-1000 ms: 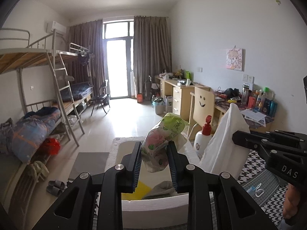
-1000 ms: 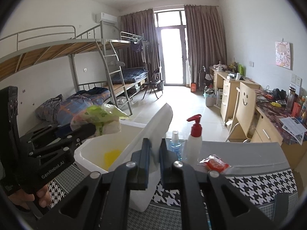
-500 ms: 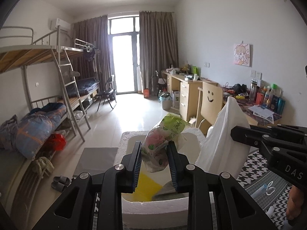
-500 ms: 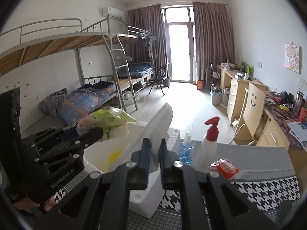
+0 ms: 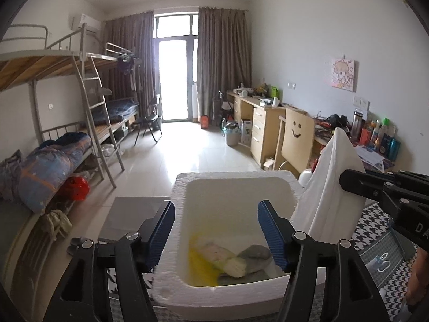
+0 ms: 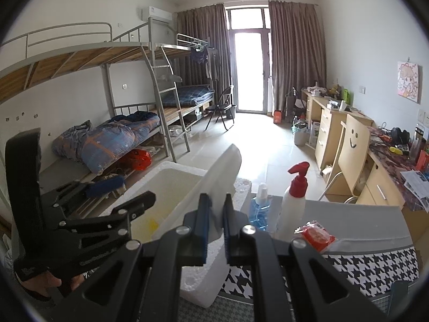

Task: Organize soft objects
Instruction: 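Open the left gripper to drop the wipes package into the box, then lower the white tissue into the box and open the right gripper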

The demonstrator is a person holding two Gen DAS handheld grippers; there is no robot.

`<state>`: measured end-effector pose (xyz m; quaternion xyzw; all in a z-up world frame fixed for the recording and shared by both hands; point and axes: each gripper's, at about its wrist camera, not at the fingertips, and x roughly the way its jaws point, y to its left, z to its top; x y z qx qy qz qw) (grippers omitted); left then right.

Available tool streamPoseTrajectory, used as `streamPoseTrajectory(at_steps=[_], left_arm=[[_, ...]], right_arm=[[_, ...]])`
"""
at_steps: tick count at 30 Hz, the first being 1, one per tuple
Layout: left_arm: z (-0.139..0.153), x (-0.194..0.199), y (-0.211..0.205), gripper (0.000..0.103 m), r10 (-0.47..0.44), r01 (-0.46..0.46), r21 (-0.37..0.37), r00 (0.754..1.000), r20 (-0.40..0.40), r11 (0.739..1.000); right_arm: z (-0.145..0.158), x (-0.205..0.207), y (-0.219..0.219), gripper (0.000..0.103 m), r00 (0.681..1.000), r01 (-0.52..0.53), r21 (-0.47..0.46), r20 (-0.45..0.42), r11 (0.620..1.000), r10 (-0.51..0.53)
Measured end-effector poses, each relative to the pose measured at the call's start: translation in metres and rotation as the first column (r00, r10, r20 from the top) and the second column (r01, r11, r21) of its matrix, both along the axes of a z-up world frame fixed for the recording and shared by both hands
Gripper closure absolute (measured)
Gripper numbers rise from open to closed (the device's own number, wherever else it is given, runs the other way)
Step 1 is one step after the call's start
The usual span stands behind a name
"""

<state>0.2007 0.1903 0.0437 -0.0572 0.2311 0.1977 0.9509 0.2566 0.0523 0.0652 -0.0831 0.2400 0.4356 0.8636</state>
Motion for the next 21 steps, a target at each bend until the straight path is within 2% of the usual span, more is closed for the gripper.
streamPoseTrajectory(at_steps=[2,5,7,13,21], left_arm=[[0.002,-0.006,0.003,0.023,0.018,-0.018,0.002,1.000,0.009,1.000],[0.005,-0.015,0.006,0.010,0.050,-0.050,0.008,0.998,0.031,0.999],[0.007,-0.018,0.008,0.005,0.062,-0.062,0.004,0.997,0.045,0.998],[0.009,-0.026,0.009,0.001,0.086,-0.087,0.019,0.995,0.059,0.996],[0.008,-0.039,0.018,0.001,0.112,-0.114,0.021,0.991,0.069,0.993]], right_arm=[[0.000,0.001,0.002,0.091,1.000,0.002,-0.001,-0.003,1.000,-0.002],[0.000,0.001,0.008,0.091,1.000,-0.001,-0.006,-0.003,1.000,0.001],[0.000,0.001,0.012,0.091,1.000,-0.005,-0.008,-0.005,1.000,0.005],[-0.002,0.001,0.022,0.091,1.000,-0.022,-0.013,-0.015,1.000,0.022],[-0.003,-0.001,0.031,0.091,0.999,-0.042,-0.020,-0.025,0.999,0.041]])
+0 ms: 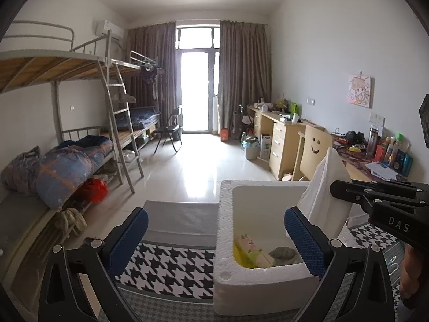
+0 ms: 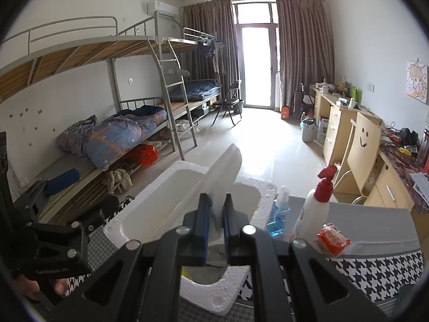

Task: Organize soft objects
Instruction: 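Lower the white tissue into the box and open the right gripper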

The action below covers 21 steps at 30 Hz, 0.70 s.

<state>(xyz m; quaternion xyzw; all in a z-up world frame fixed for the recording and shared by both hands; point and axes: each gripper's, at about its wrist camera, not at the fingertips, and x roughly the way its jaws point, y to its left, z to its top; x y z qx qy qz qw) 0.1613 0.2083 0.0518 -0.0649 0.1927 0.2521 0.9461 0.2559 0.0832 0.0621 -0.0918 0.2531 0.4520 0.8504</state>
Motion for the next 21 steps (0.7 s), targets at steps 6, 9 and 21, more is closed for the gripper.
streamPoseTrajectory(at_steps=[6,9,21], left_arm=[[-0.002,-0.006,0.005,0.001,0.012,-0.012,-0.001,1.000,-0.001,1.000],[-0.003,-0.010,0.006,0.001,0.018,-0.018,-0.005,1.000,-0.001,1.000],[-0.010,-0.015,0.010,0.001,0.028,-0.028,-0.009,1.000,-0.009,1.000]], right_arm=[[-0.002,0.001,0.006,0.091,1.000,-0.005,-0.011,-0.006,1.000,0.005],[-0.004,0.003,0.008,0.091,1.000,-0.003,-0.013,-0.015,1.000,0.002],[-0.026,0.007,0.028,0.051,0.998,-0.003,-0.093,-0.058,0.996,-0.003]])
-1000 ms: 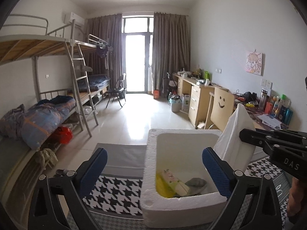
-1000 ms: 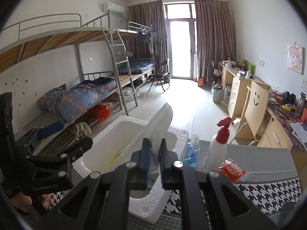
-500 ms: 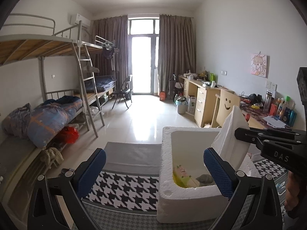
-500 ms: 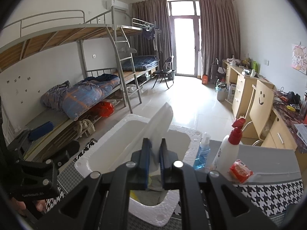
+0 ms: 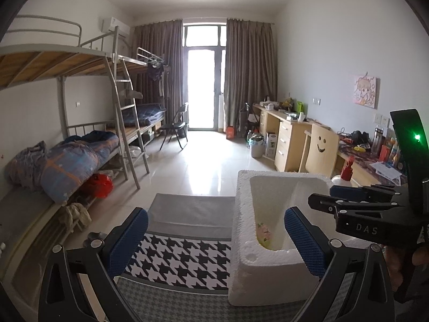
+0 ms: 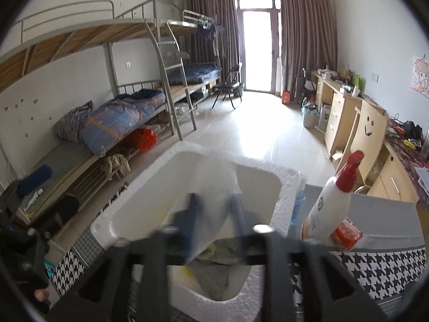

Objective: Organize soft objects

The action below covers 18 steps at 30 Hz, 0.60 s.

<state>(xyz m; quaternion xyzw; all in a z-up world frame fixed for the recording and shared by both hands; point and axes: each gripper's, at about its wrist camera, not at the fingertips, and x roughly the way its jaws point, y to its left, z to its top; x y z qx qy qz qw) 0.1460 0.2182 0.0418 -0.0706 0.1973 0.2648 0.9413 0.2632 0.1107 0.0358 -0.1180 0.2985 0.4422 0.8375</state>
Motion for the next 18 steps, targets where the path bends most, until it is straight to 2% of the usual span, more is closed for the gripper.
streamPoseTrajectory(at_steps=[8,11,15,18], left_arm=[[-0.003,0.000,0.002,0.001,-0.001,0.001,-0.013,1.000,-0.004,1.000],[-0.002,-0.001,0.000,0.001,-0.005,0.005,-0.009,1.000,-0.004,1.000],[0.000,-0.003,-0.002,0.001,-0.008,0.008,-0.006,1.000,-0.003,1.000],[0.002,-0.006,-0.005,0.001,-0.014,0.014,-0.001,1.000,0.001,1.000]], right_arm=[[0.002,-0.003,-0.001,0.049,1.000,0.000,-0.013,-0.003,1.000,0.000],[0.005,-0.004,-0.004,0.045,1.000,0.004,-0.001,0.001,1.000,-0.004],[0.011,-0.007,-0.012,0.028,1.000,0.022,0.030,0.009,0.999,-0.023],[0.016,-0.010,-0.019,0.020,0.999,0.040,0.054,0.026,0.998,-0.041]])
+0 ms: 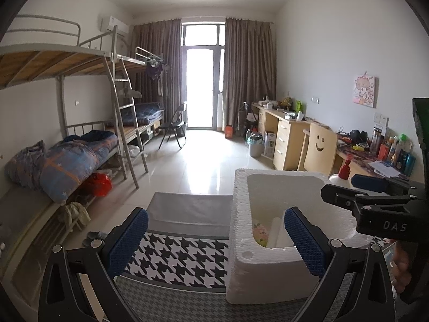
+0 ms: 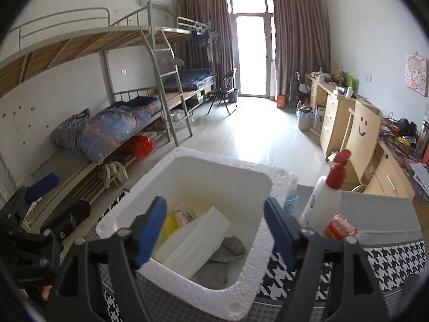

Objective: Organize soft objects

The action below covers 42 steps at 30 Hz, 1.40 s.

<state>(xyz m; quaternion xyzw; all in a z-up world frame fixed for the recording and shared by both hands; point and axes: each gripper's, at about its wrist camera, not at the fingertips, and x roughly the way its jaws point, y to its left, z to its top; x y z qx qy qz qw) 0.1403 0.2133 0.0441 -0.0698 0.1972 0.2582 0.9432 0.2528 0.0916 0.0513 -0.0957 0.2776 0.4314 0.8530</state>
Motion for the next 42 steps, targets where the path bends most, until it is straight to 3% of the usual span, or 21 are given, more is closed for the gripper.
streamPoseTrajectory(at_steps=[18,42], left_arm=[[0.014,-0.017,-0.030,0.001,-0.032,0.031,0.032,0.999,0.024,0.999],[0.017,-0.043,-0.069,0.001,-0.074,0.072,0.035,0.996,0.051,0.997]], right_arm=[[0.016,-0.021,-0.030,0.018,0.999,-0.017,0.049,0.042,0.999,0.015],[0.012,-0.051,-0.083,0.018,0.999,0.006,0.107,0.041,0.994,-0.010]])
